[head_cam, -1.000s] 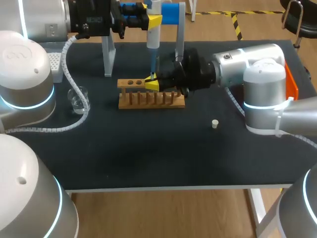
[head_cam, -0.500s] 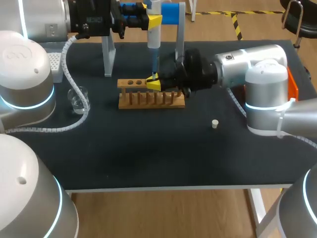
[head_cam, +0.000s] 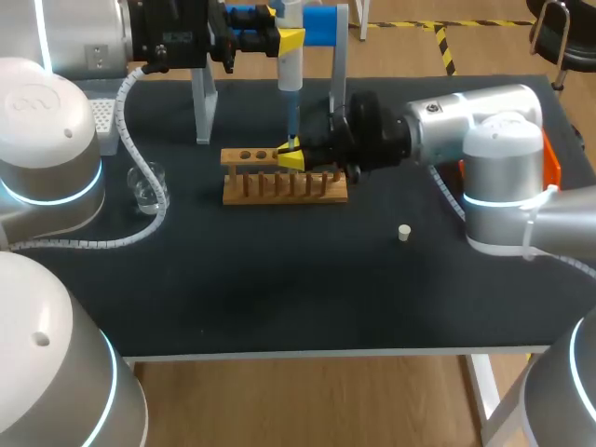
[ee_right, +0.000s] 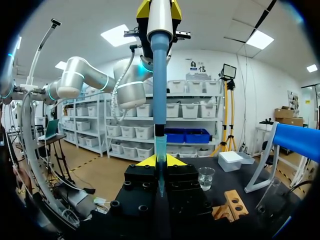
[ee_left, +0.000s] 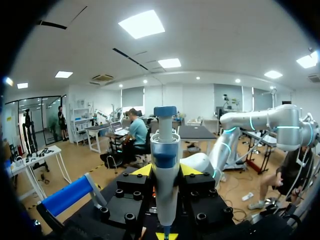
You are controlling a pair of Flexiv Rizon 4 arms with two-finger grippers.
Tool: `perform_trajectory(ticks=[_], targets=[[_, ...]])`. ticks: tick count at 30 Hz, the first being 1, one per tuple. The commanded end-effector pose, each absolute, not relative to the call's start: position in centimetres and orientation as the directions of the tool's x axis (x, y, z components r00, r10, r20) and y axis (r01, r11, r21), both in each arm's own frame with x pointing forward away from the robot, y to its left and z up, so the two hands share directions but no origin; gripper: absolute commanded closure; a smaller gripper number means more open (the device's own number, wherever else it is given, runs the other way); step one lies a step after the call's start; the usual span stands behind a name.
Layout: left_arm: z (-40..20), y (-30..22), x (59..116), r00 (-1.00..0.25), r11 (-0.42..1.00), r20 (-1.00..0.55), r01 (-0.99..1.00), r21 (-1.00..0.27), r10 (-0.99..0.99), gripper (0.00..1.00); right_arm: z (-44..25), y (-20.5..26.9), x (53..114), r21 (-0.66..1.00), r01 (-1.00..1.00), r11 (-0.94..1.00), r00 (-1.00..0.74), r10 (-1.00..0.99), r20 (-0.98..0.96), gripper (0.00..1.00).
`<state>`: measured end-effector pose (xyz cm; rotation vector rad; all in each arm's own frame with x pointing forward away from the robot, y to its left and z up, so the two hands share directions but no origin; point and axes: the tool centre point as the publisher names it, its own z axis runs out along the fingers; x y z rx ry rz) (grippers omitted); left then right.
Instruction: Invert the test tube, pick up the pipette, mount the tip to pipette, aspirate from beaker and dispense into the tube, eject the tip, return the pipette, and cap with the stopper.
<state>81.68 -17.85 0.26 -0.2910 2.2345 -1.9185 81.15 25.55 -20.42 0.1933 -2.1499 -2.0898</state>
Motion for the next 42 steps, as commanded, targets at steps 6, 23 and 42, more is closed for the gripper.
perform_trajectory(ticks=[6,23,42], targets=[[0.06,-17.7,81.65,-0.965,0.149,-0.01,-0.03,-0.988,-0.263,1.0,-20.05,25.13,81.1,1.0,0.002,0.029,-0.984,-0.178,0.007,1.0],[0.06,-17.7,81.65,-0.965,0.149,-0.01,-0.03,-0.988,-0.263,1.0,-20.04,24.83,81.2,0.999,0.001,0.033,-0.985,-0.174,0.007,1.0],[0.06,-17.7,81.65,-0.965,0.149,-0.01,-0.03,-0.988,-0.263,1.0,-20.11,24.69,81.31,0.999,0.003,0.036,-0.986,-0.168,0.009,1.0]])
